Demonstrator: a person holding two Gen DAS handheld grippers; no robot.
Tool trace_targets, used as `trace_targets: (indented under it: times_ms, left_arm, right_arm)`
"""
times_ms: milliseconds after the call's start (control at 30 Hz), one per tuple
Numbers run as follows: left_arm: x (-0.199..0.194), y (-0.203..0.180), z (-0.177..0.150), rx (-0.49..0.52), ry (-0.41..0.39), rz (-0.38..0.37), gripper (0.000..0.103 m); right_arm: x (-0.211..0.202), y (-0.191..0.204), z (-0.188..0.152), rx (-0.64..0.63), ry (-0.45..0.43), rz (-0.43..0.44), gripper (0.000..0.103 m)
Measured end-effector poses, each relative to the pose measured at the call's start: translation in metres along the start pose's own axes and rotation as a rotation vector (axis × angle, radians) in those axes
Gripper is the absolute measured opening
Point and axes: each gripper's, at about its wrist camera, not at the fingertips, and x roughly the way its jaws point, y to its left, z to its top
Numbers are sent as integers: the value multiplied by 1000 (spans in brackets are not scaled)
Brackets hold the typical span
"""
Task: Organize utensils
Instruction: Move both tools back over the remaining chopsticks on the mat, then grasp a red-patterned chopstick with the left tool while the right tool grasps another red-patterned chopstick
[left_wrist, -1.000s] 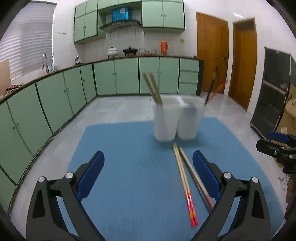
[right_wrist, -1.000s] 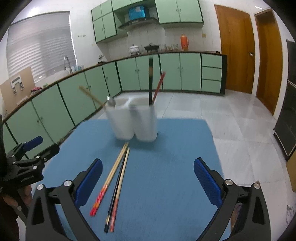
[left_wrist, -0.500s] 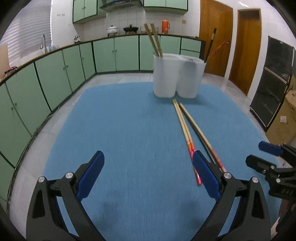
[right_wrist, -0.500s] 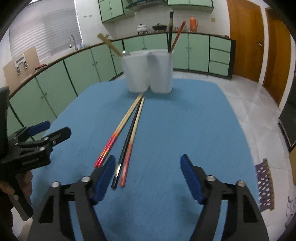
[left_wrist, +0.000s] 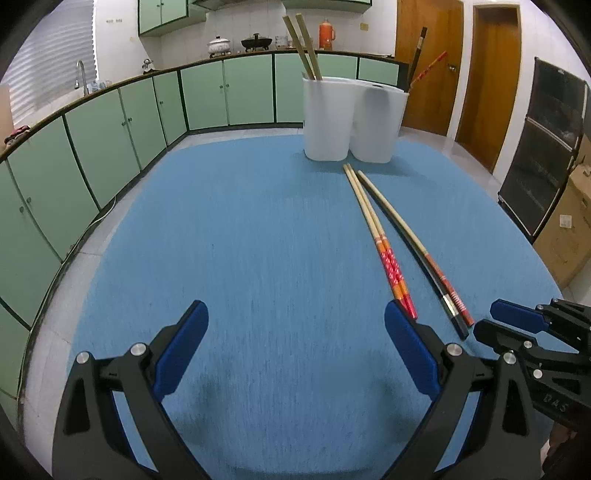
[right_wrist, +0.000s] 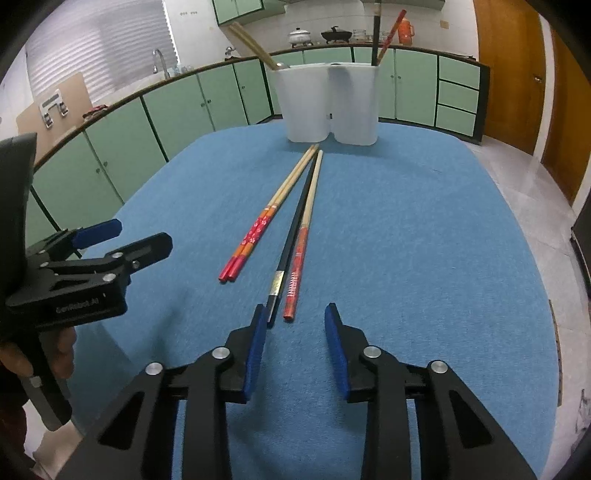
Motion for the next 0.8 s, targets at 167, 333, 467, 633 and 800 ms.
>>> trace_targets:
  times_ms: [167,333,467,633,800]
  left_arm:
    - [1,-1,-3,0,10,-2,93]
    - [1,0,-2,-2,10,-3,93]
    - [2,-1,-2,-4,11,-8,93]
    - [2,-1,-2,3,13,-8,94]
    - [5,-1,-1,-2,21,-11,94]
  right_arm:
    - [6,3,-2,-7,2,-7,22]
    - [7,7,-1,-11,-10,-7,16]
    - [9,10,-1,-22,-14,-17,15]
    - [8,5,-4,-22,8,-29,13]
    - [6,4,-5,-19,5,-30,13]
